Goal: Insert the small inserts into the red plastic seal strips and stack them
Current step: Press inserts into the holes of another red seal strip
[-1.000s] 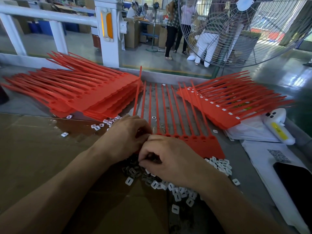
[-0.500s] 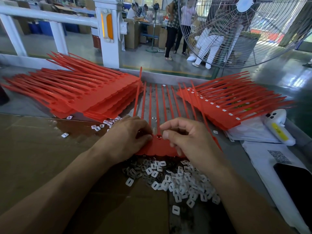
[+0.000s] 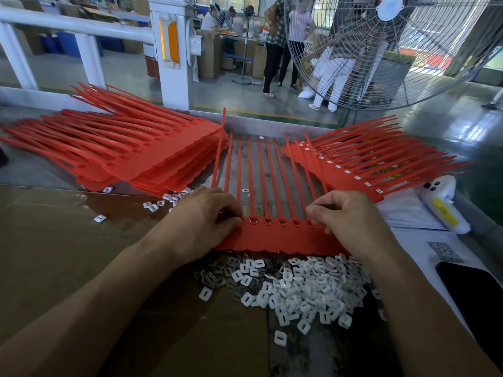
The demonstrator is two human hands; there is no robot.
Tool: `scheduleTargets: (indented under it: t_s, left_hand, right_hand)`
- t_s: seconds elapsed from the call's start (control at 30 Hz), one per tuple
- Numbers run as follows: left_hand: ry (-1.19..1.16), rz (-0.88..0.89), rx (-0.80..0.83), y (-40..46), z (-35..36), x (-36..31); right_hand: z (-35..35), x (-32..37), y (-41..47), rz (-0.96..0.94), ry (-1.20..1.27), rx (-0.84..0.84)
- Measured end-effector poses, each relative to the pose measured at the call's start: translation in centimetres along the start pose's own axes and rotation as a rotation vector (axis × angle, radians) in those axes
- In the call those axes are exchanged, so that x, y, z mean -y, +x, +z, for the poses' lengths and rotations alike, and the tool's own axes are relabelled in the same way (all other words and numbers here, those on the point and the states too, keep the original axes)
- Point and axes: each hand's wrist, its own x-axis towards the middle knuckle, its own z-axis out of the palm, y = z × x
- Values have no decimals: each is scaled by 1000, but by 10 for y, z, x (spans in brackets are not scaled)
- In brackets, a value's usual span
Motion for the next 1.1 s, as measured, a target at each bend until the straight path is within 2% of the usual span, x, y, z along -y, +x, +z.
scheduleTargets:
  t_s: [0.23,0.43,1.1]
  left_hand:
    - [-2,1,-3,0,1,1]
    - [1,1,-7,0,1,1]
    - [1,-6,4,0,1,3]
  right_hand:
    - [-4,-6,3,-12,-251,68]
    - [-2,-5,4,-12,-331,84]
    - [5,0,3,75,-253,1]
